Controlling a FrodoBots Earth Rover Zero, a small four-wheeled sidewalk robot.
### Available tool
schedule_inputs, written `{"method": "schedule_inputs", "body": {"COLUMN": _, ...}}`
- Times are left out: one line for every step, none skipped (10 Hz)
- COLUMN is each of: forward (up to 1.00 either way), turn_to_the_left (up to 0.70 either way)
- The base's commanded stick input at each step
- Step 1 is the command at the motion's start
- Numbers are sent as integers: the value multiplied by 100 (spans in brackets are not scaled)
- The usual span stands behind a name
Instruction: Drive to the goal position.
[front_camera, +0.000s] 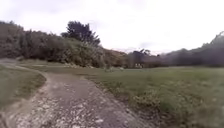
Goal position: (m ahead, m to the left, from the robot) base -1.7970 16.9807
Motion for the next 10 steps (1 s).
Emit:
{"method": "schedule_inputs", "body": {"forward": 0, "turn_to_the_left": 0}}
{"method": "schedule_inputs", "body": {"forward": 0, "turn_to_the_left": 58}}
{"method": "schedule_inputs", "body": {"forward": 0, "turn_to_the_left": 68}}
{"method": "schedule_inputs", "body": {"forward": 0, "turn_to_the_left": 70}}
{"method": "schedule_inputs", "body": {"forward": 0, "turn_to_the_left": 70}}
{"method": "schedule_inputs", "body": {"forward": 0, "turn_to_the_left": 70}}
{"method": "schedule_inputs", "body": {"forward": 0, "turn_to_the_left": 70}}
{"method": "schedule_inputs", "body": {"forward": 0, "turn_to_the_left": 70}}
{"method": "schedule_inputs", "body": {"forward": 0, "turn_to_the_left": 70}}
{"method": "schedule_inputs", "body": {"forward": 0, "turn_to_the_left": 70}}
